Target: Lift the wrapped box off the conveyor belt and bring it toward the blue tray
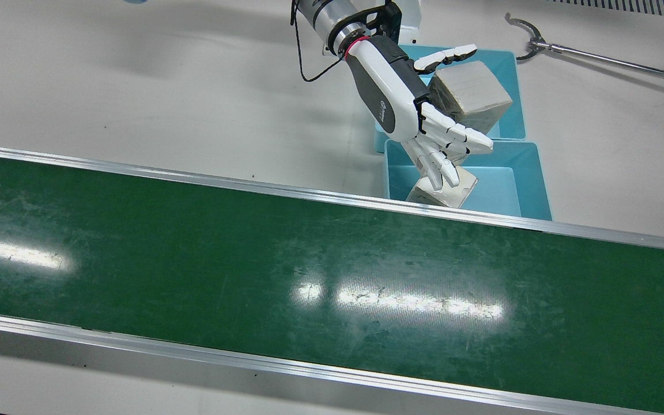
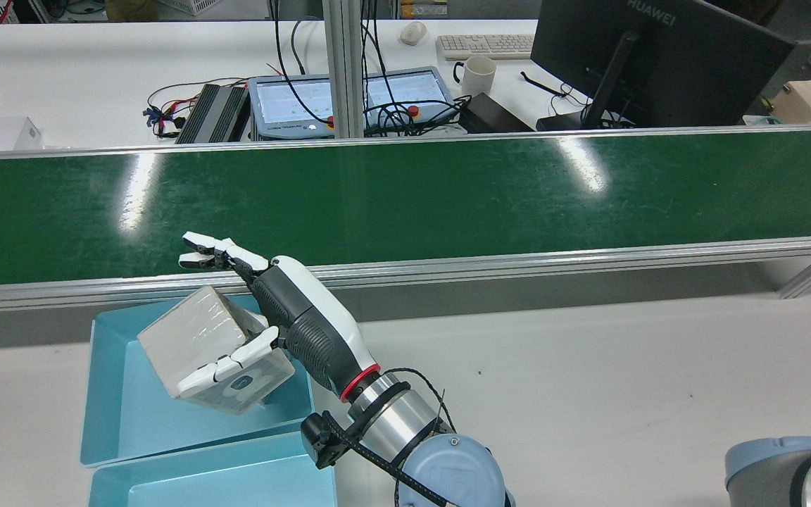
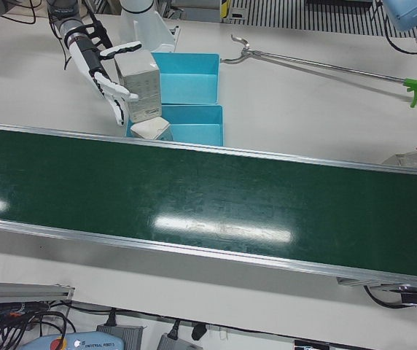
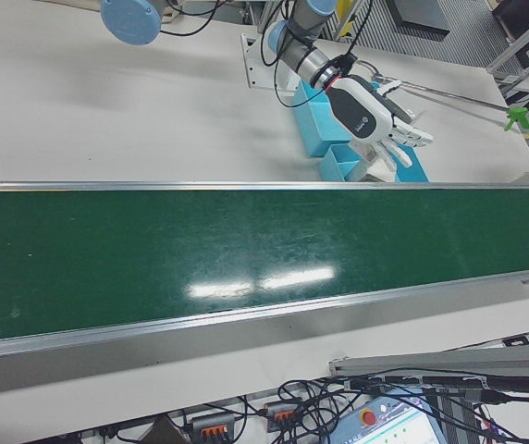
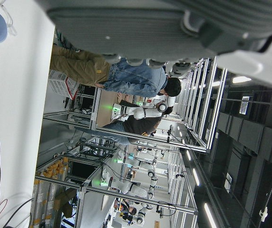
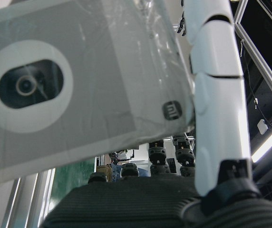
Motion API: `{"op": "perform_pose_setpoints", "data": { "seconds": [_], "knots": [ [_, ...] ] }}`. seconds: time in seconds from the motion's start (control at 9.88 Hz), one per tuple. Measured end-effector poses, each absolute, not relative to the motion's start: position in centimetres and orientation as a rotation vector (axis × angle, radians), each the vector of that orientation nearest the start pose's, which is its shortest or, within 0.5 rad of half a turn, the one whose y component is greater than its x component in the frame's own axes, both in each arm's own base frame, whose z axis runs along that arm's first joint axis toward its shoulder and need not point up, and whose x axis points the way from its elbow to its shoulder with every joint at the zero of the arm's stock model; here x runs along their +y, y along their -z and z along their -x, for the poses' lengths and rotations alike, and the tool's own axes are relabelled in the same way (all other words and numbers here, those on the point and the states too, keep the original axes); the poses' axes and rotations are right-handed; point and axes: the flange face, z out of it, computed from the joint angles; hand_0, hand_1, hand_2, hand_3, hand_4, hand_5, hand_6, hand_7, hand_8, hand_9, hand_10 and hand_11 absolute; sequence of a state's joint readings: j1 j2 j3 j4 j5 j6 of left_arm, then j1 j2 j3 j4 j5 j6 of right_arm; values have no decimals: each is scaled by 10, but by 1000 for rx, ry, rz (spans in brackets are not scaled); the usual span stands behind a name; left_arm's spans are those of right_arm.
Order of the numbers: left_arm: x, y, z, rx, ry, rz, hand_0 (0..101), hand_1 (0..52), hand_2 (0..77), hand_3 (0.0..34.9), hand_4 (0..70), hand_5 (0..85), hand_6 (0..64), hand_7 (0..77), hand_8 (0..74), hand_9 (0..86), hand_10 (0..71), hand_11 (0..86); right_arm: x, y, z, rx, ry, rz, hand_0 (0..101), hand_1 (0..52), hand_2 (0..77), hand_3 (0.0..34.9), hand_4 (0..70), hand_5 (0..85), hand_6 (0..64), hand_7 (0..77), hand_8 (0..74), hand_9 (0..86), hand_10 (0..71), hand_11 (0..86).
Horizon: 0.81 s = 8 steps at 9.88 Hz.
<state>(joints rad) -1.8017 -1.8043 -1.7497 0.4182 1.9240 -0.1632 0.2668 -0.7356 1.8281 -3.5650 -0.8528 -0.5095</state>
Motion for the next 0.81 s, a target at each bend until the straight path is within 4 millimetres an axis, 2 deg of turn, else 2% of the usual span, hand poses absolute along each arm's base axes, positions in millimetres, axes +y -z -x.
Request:
{"op": "perform_pose_setpoints", "data": {
  "seconds": [0.1,0.2,0.3,0.41,0.61,0.71,0.81],
  "knots": [
    [-513,-519,222,2214,2249,321,0,0,11,0,0,11,0,5,5,5,5,5,-357,-124,541,2856,1702,-629,500,180,87,100,147,82,71,213,5,33,0,11],
    [-513,-519,222,2214,2249,321,0,0,5,0,0,11,0,5,5,0,0,5,-364,-116,533,2846,1680,-618,500,147,104,100,147,82,71,218,5,38,0,11],
    [-513,-519,222,2214,2249,321,0,0,5,0,5,11,5,5,5,5,0,5,-376,-109,518,2836,1653,-595,504,175,82,112,147,82,71,218,5,38,0,11],
    [-513,-519,222,2214,2249,321,0,0,5,0,0,11,5,5,5,5,0,5,-388,-106,504,2829,1635,-564,505,175,82,114,147,87,71,218,5,38,0,11],
    [-513,-519,222,2214,2249,321,0,0,5,0,5,11,0,5,5,5,0,5,-404,-106,487,2825,1622,-519,505,175,93,117,147,87,71,218,5,38,0,11],
    [-513,-519,222,2214,2249,321,0,0,5,0,5,11,0,5,5,5,0,5,-416,-111,474,2822,1620,-485,503,175,93,116,147,87,71,218,5,38,0,11],
    [-513,-519,222,2214,2249,321,0,0,5,0,0,11,5,5,5,5,5,0,-427,-125,455,2813,1628,-447,504,164,76,129,153,115,71,229,22,60,0,11]
  ]
}}
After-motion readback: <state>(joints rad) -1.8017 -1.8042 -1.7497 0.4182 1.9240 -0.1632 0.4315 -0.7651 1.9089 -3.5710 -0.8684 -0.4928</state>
